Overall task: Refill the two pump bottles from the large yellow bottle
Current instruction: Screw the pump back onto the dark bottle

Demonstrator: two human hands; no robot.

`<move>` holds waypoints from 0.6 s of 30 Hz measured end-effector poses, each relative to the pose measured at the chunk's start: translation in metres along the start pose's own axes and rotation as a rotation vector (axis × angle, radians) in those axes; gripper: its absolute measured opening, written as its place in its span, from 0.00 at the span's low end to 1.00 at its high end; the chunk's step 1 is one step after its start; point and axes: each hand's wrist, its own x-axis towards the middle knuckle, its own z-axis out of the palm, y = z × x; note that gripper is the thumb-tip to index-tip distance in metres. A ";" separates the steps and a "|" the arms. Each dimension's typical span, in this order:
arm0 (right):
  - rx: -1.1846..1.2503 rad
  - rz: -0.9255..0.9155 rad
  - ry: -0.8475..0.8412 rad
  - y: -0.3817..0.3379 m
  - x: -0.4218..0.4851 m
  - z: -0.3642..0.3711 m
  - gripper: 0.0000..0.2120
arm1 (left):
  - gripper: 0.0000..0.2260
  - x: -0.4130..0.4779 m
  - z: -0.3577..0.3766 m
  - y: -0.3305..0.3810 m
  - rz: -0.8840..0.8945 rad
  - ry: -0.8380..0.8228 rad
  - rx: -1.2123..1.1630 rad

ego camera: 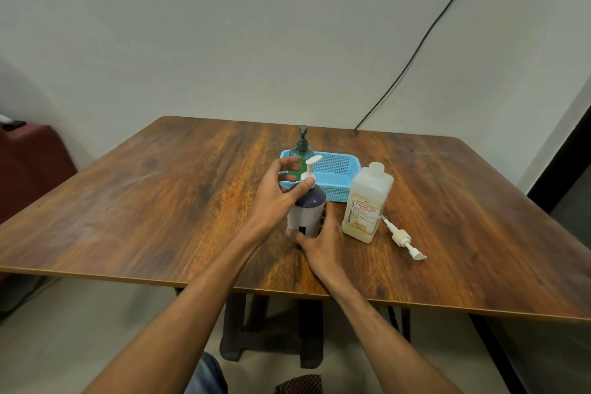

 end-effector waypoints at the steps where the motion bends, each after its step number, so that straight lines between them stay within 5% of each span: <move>1: -0.003 0.000 -0.002 0.000 0.000 0.000 0.45 | 0.22 0.000 0.001 0.000 0.004 0.039 0.015; 7: -0.007 -0.002 0.004 0.002 0.000 0.001 0.45 | 0.10 -0.001 0.003 -0.005 0.130 0.032 0.123; 12: -0.032 0.008 -0.001 0.002 0.001 0.001 0.45 | 0.18 -0.004 0.001 -0.006 0.022 -0.092 0.072; 18: -0.052 0.024 -0.001 0.000 0.001 -0.001 0.43 | 0.14 -0.003 0.012 0.002 0.121 0.130 0.051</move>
